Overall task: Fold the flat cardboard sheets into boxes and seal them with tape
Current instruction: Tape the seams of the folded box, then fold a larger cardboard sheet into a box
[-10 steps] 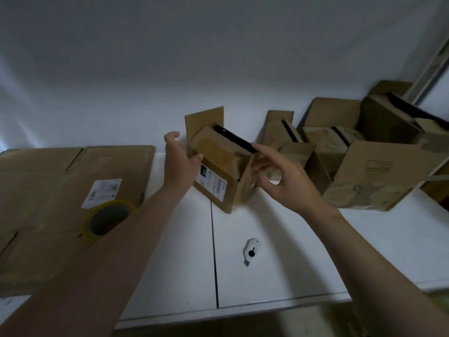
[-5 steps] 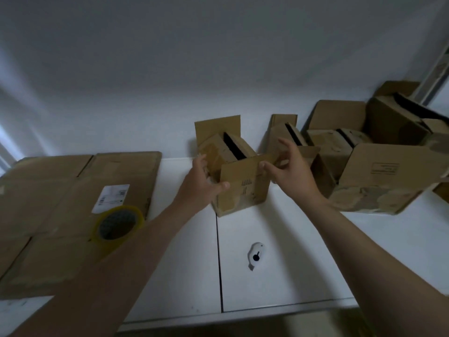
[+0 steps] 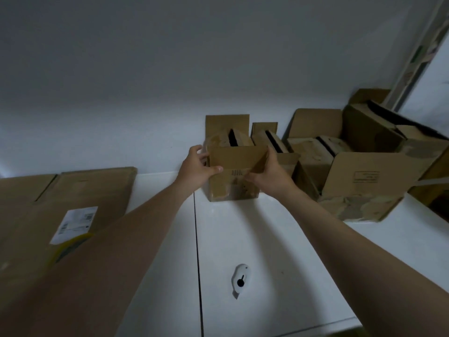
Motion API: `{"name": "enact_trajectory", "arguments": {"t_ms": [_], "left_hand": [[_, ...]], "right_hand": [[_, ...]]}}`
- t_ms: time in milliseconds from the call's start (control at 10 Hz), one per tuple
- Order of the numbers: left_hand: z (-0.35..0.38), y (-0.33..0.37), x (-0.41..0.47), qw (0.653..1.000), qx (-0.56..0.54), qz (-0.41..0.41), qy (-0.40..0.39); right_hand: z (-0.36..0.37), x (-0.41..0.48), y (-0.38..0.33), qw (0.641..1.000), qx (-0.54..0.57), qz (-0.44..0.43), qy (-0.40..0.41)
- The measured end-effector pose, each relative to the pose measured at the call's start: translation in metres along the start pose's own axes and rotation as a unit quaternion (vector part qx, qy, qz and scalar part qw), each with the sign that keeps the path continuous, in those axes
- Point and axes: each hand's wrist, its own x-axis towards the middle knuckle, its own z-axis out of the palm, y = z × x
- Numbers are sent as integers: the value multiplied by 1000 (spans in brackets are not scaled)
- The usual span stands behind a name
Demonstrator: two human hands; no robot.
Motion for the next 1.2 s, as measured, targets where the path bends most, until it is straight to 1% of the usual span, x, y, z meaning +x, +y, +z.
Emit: {"name": "enact_trajectory", "arguments": {"t_ms": [100, 200, 300, 400, 500, 600, 700, 800, 900, 1000, 1100, 1200], "left_hand": [[-12, 2, -5, 997, 68, 23, -11], [-35, -4, -21, 981, 185, 52, -10], [-63, -4, -49, 951, 303, 64, -10], [-92, 1, -84, 927, 369, 74, -18], [-119, 9, -137, 911, 406, 63, -38], [-146, 2, -166, 899, 432, 44, -48], [-176, -10, -195, 890, 452, 3, -53], [-206, -21, -223, 896, 440, -42, -41], [-238, -44, -247, 899, 432, -53, -55], [-257, -65, -263, 905, 415, -70, -58], [-257, -88, -278, 928, 362, -53, -68], [-253, -113, -284, 932, 342, -67, -101]], "right_hand": [[-7, 1, 1, 1000, -26, 8, -9], [-11, -10, -5, 995, -91, 17, -26], [-11, -27, -21, 976, -210, 46, -17], [-9, -51, -46, 958, -278, 72, -16], [-2, -77, -66, 953, -292, 76, -33], [23, -103, -88, 947, -316, 27, -57], [66, -128, -108, 933, -343, -46, -102], [106, -147, -120, 928, -318, -80, -176], [162, -157, -126, 905, -337, -134, -220], [215, -159, -127, 877, -365, -167, -262], [257, -162, -123, 845, -412, -173, -295], [275, -161, -116, 848, -425, -190, -252]]}}
